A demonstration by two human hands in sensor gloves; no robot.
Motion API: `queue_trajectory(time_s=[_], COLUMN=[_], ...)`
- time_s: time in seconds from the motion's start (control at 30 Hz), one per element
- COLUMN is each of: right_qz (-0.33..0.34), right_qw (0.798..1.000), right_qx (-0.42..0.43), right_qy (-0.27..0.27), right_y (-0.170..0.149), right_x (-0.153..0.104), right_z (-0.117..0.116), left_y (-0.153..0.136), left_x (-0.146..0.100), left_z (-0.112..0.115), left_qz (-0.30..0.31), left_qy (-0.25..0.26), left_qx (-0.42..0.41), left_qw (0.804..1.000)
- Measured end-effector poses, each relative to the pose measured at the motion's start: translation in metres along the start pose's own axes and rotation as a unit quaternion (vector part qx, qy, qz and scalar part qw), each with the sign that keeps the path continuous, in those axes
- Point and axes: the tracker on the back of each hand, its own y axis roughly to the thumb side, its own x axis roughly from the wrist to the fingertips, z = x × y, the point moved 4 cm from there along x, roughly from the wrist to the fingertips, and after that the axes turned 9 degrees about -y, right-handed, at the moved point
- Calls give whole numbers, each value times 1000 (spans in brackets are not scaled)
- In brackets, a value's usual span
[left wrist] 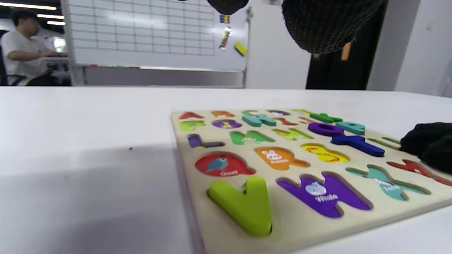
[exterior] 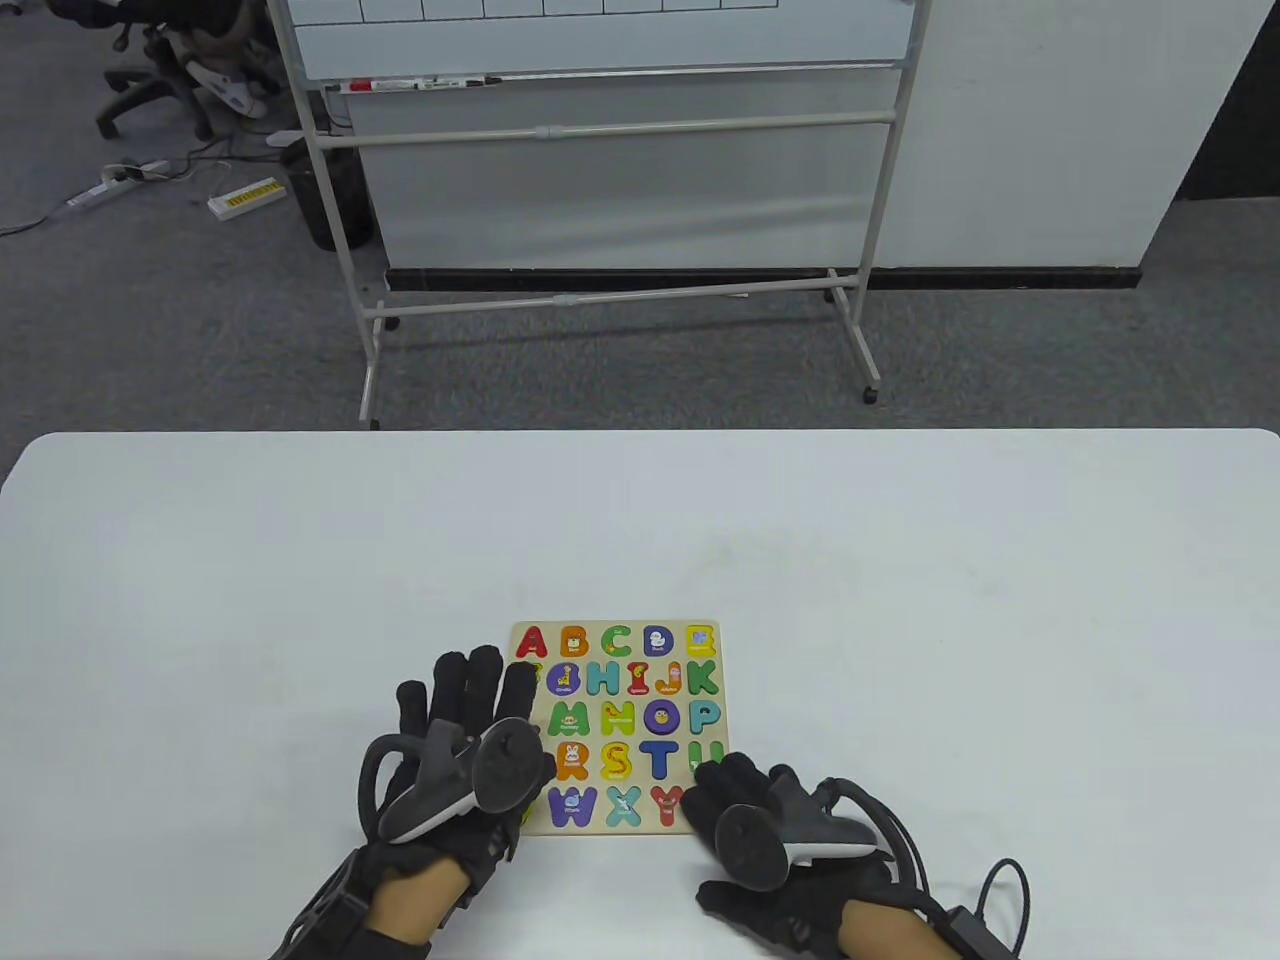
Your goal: Hold alphabet puzzle board and insert letter blocks into matching slots
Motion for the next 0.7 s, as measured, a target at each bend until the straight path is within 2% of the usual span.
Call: queue_trajectory(time_s=[0.2,0.53,0.7], right_qz=[-3,-4,-6], right_qw=[1000,1000,998], right_qx=[8,19,29], right_qy=[-5,-14,-57], right_y=[-1,-2,-2], right_x=[0,2,-1], right_z=[1,4,18], left_y=[-3,0,3], left_x=[-10,-10,-12], left_z=[16,20,19], left_qz=[14,23,26], left_qy=[-12,-18,-20], left_qx=[-14,-15,-10], left_qw=[1000,999,999])
